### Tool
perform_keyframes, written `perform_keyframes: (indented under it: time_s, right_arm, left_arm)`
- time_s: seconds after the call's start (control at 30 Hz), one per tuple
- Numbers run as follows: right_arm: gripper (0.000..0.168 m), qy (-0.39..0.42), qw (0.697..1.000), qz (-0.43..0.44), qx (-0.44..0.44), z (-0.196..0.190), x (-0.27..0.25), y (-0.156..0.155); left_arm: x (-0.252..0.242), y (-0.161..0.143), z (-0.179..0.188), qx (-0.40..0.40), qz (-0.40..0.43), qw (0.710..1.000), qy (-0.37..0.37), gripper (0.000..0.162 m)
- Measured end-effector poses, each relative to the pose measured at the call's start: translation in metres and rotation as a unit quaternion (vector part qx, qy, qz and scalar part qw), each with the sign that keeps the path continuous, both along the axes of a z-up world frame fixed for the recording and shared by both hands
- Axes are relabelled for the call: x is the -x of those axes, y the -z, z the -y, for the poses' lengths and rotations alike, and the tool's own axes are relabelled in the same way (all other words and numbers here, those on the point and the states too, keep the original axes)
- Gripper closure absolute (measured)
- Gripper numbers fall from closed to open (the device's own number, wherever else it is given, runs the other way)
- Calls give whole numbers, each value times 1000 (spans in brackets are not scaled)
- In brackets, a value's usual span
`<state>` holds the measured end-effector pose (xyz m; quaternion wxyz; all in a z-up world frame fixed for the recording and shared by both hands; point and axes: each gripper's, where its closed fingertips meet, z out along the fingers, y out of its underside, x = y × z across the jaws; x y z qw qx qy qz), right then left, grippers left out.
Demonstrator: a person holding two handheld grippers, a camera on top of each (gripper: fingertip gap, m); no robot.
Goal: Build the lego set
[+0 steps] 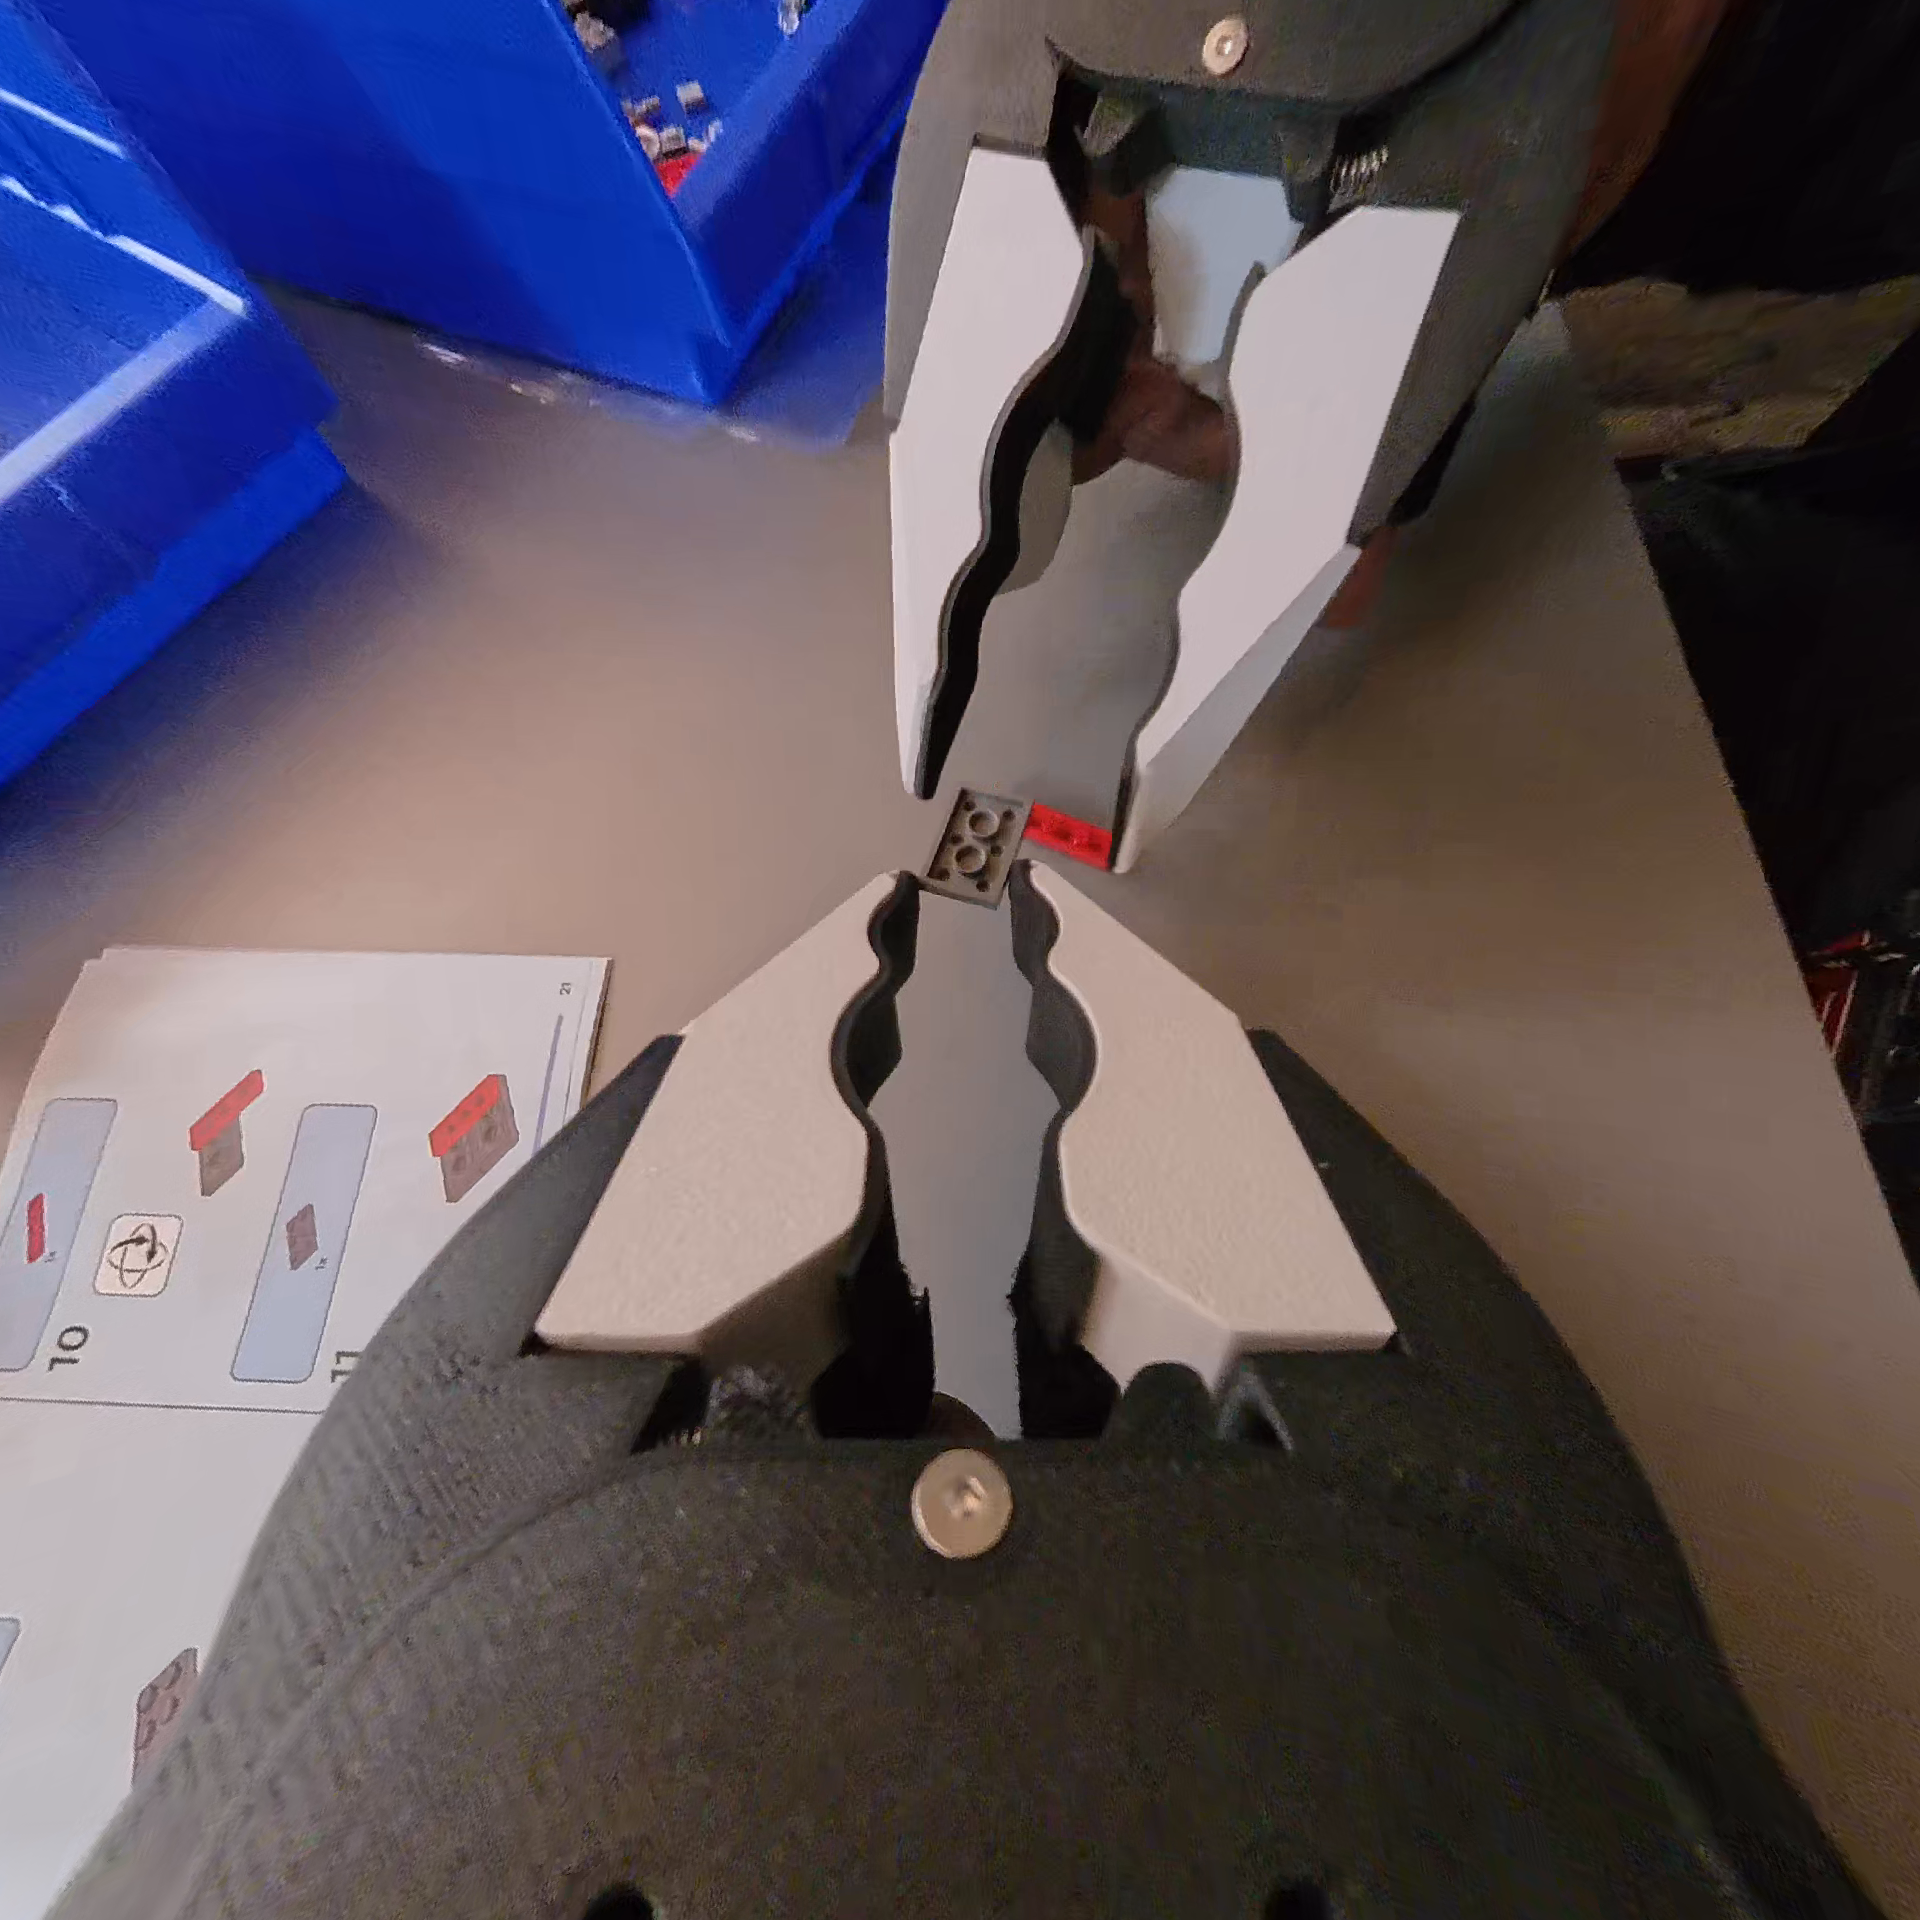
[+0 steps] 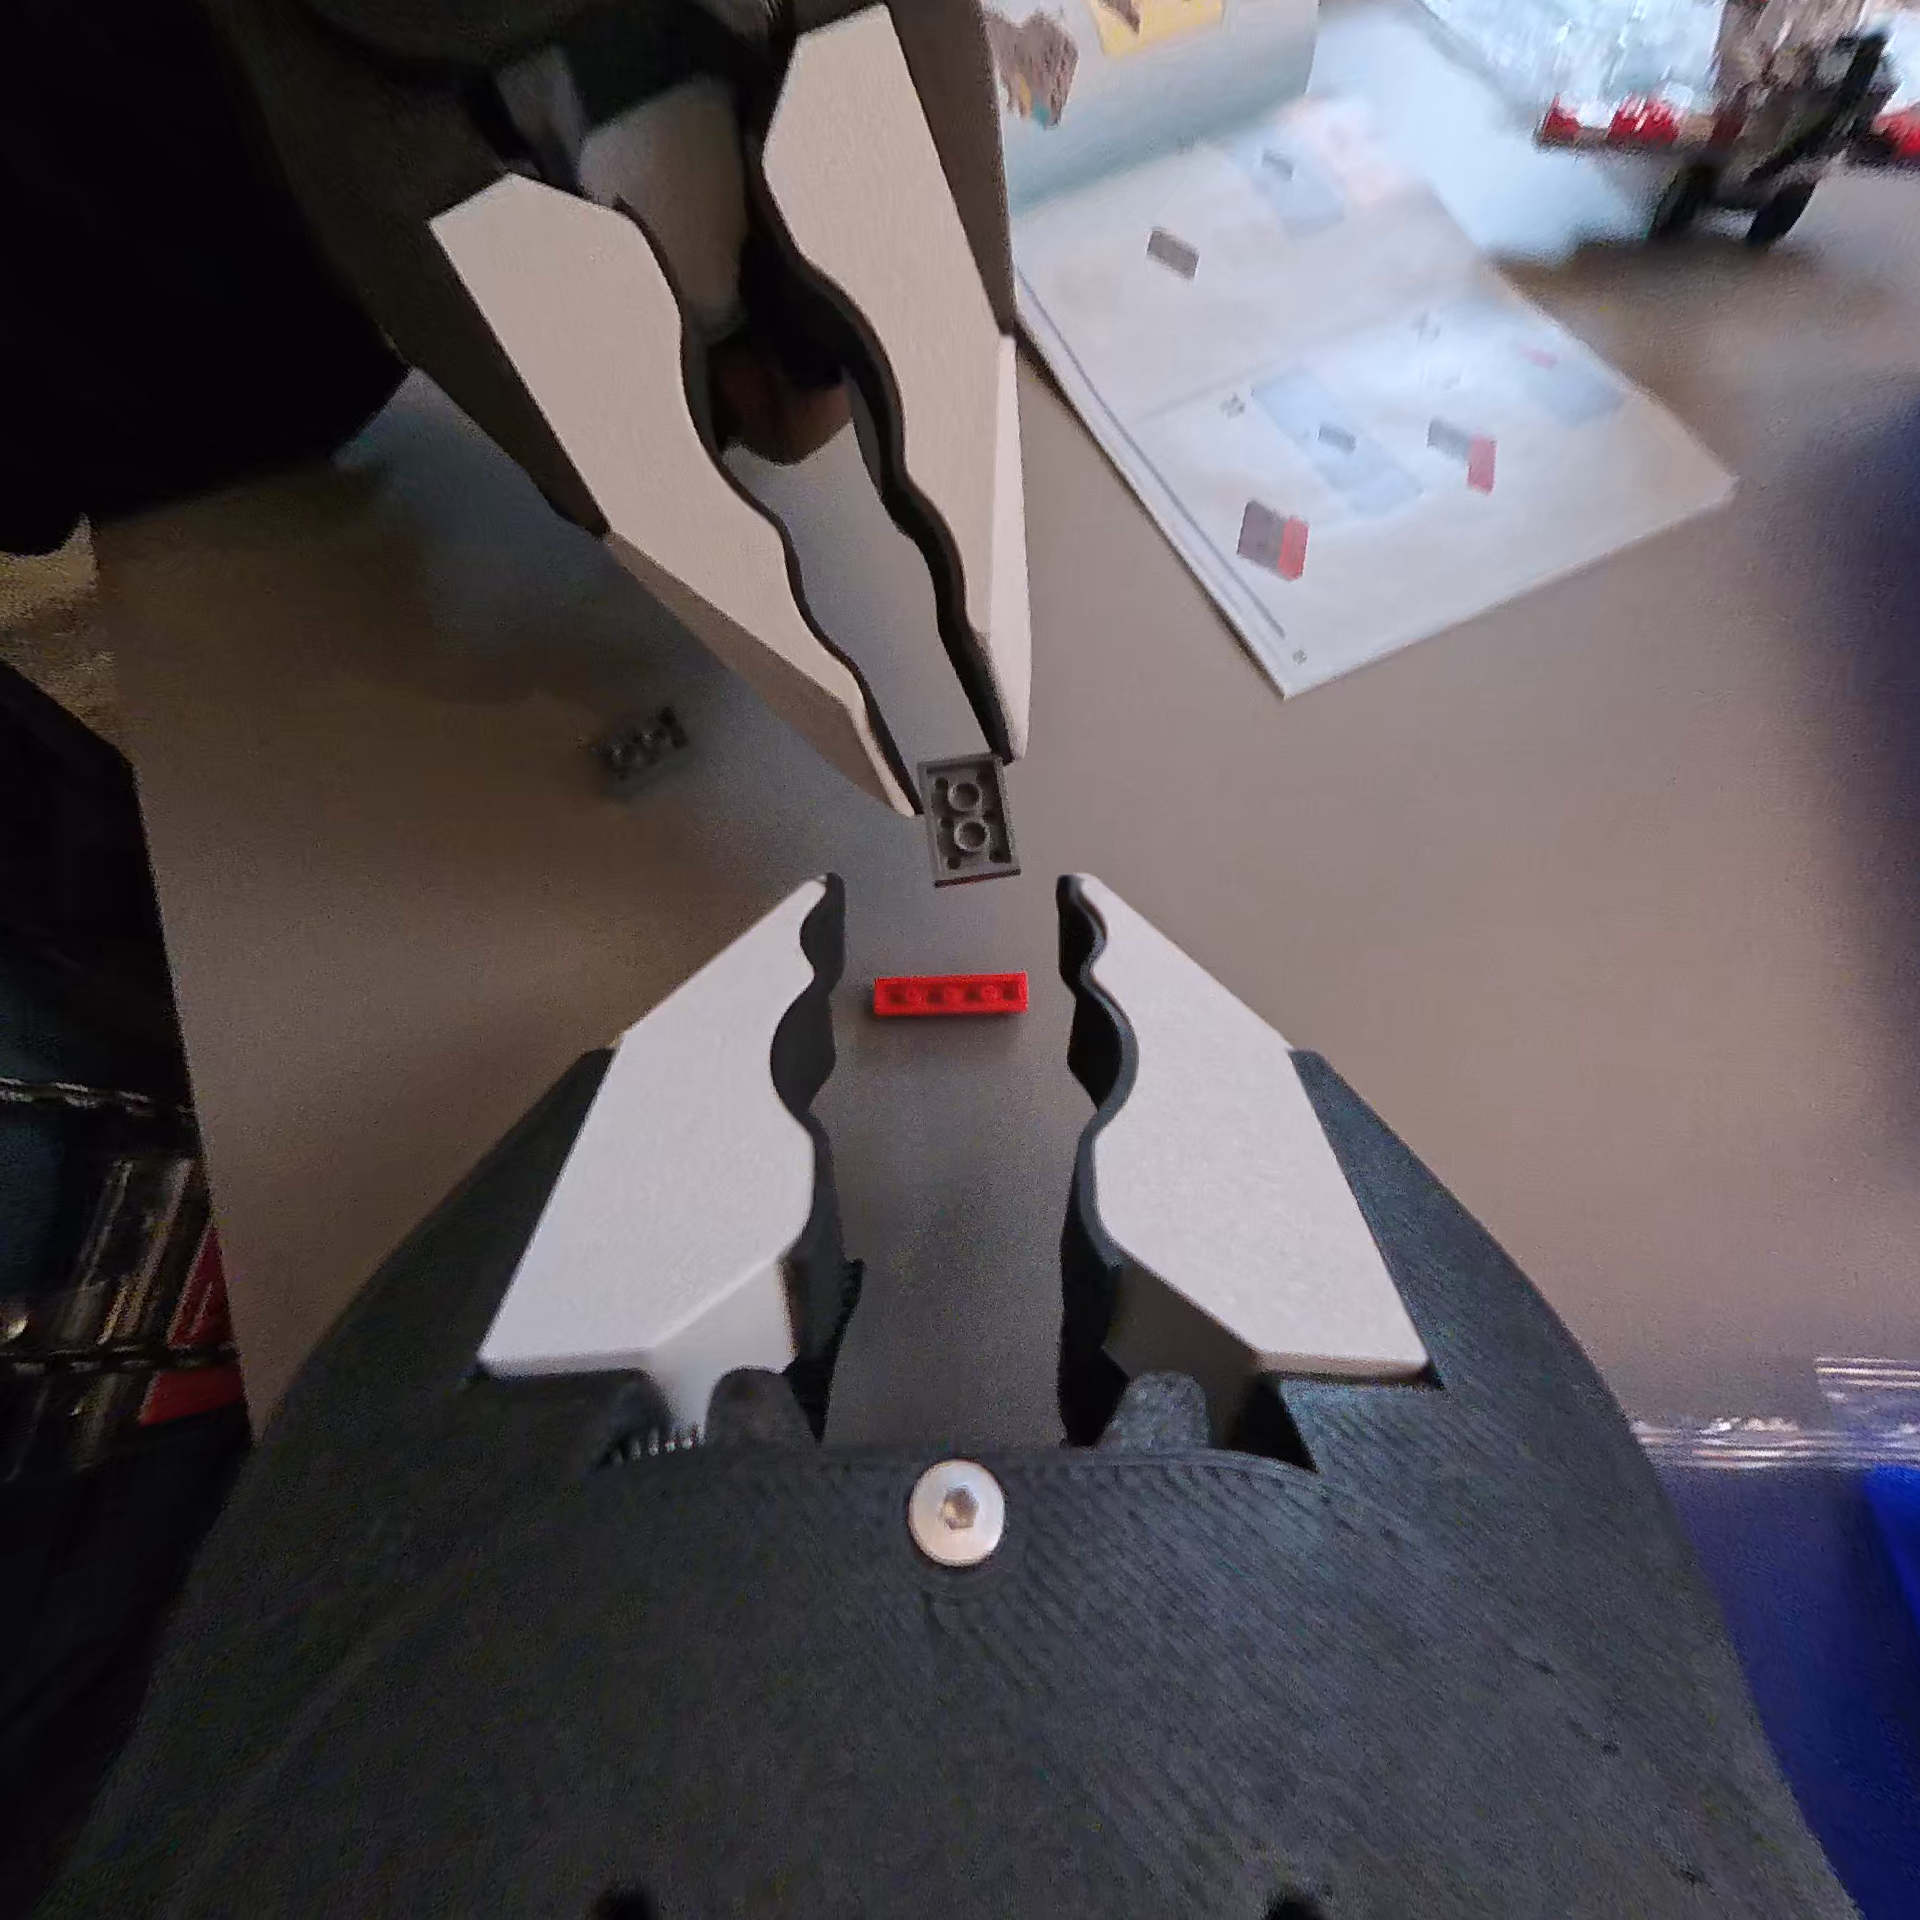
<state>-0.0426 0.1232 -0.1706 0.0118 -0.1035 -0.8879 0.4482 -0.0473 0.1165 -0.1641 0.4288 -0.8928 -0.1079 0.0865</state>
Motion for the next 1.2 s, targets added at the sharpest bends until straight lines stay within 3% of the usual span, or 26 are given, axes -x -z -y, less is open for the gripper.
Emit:
perform_keyframes:
  time_s: [0.33, 0.47, 0.57, 0.7, 0.77, 0.97, 1.2]
  right_arm:
    - [151, -21, 998, -51, 35, 4, -3, -17]
    - [151, -20, 996, -67, 55, 1, 1, -24]
    - [151, -22, 993, -84, 75, -2, 3, -33]
    - [151, -27, 989, -117, 83, -3, 5, -41]
    - [151, -32, 988, -131, 78, -2, 4, -42]
    - [151, -47, 986, -148, 64, 4, 1, -41]
    - [151, -55, 985, -152, 62, 12, 2, -45]
  left_arm:
    - [-8, -13, -6, -47, 13, 999, 24, 145]
    - [-10, -21, -8, -101, 88, 991, 12, 134]
    - [-6, -33, -8, -175, 208, 962, -24, 123]
    - [7, -55, -7, -312, 396, 861, -71, 123]
    - [7, -54, -10, -331, 443, 829, -82, 124]
    - [-4, -43, -18, -339, 499, 793, -89, 139]
    - [-3, -44, -10, -355, 502, 782, -103, 157]
